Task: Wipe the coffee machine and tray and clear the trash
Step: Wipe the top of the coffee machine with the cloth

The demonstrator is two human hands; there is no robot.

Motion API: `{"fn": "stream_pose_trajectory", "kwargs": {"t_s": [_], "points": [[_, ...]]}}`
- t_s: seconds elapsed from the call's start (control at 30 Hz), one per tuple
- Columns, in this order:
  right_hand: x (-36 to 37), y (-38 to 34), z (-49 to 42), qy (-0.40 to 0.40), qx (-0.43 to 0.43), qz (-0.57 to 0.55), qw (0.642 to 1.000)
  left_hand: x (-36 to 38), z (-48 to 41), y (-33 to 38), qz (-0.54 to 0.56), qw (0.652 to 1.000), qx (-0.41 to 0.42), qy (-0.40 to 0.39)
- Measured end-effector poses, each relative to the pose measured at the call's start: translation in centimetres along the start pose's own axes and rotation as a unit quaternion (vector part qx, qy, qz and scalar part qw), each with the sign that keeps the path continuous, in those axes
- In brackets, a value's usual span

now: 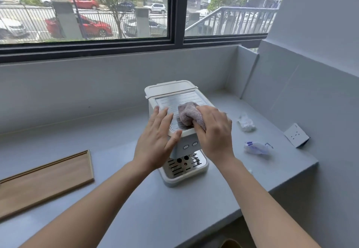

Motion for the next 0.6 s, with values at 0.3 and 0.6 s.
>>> {"fn": "stream_pose_trajectory", "kwargs": {"t_s": [0.3, 0.6], "points": [[-0.9, 6.6, 0.5, 0.025, 0.054, -0.205, 0.977, 1.3, 2.1, 1.1, 0.053, 0.991, -0.073, 0.095], [4.2, 12.3, 9.3, -0.061, 0.298, -0.351, 0.885, 6.9, 9.9, -1.4, -0.017, 0.982, -0.124, 0.143]]}}
Point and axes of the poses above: each hand's wrist, its own z-axis away from the middle knuckle, its own x-axis out of the palm, y = z × x, the point moved 4 cm from there along -z, towards the middle knuckle, and after that the axes turned 5 degrees about z, right-handed, at the moved point
